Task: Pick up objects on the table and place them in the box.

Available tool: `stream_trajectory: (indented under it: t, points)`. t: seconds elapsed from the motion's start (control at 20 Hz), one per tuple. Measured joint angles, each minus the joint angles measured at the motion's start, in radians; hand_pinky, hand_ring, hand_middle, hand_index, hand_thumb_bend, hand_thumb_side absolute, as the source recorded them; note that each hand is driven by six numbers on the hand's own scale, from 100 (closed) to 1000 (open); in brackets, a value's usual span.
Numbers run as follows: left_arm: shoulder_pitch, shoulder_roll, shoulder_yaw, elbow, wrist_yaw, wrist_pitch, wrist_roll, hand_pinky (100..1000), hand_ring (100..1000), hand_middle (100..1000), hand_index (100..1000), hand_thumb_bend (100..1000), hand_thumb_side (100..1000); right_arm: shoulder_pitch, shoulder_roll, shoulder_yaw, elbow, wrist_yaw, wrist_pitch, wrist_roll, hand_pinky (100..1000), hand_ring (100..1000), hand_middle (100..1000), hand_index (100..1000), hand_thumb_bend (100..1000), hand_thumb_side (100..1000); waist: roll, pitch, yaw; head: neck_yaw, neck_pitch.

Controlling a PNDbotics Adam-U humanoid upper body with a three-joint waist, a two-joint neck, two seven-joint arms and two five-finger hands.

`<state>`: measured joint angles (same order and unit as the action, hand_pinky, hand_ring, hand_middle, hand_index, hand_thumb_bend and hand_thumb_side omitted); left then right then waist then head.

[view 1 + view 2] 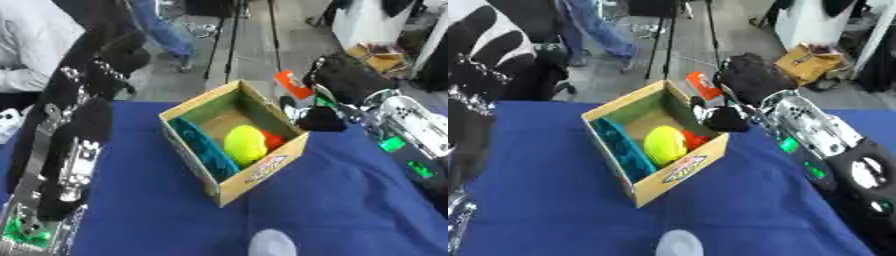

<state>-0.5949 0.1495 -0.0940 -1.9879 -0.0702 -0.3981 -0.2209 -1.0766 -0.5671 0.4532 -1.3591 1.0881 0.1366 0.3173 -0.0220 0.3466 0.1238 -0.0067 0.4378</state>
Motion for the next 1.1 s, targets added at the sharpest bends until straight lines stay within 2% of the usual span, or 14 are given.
stream_trajectory:
  t: [0.35,0.6,1.1]
  points:
    - [-0.020,0.000,-0.004,0.001,0.004,-0.002,-0.013,935,968,1000,1000,100,741,-0.038,0.020,-0.023,0.082,-0.011,-0.012,-0.013,867,800,261,417,187,890,-0.005,0.025,0.019,-0.006,-0.019]
    - [-0.022,-0.009,-0.007,0.001,0.008,-0.003,-0.019,935,968,1000,1000,100,740,-0.042,0.056,-0.049,0.121,-0.002,0.002,-0.055,864,797,243,398,206,892,0.000,0.029,0.029,-0.013,-0.045]
    - [-0.027,-0.024,-0.007,0.002,0.012,-0.003,-0.020,936,968,1000,1000,100,734,-0.038,0.129,-0.093,0.164,0.100,0.038,-0.187,862,794,231,385,200,908,0.018,0.029,0.043,-0.033,-0.127]
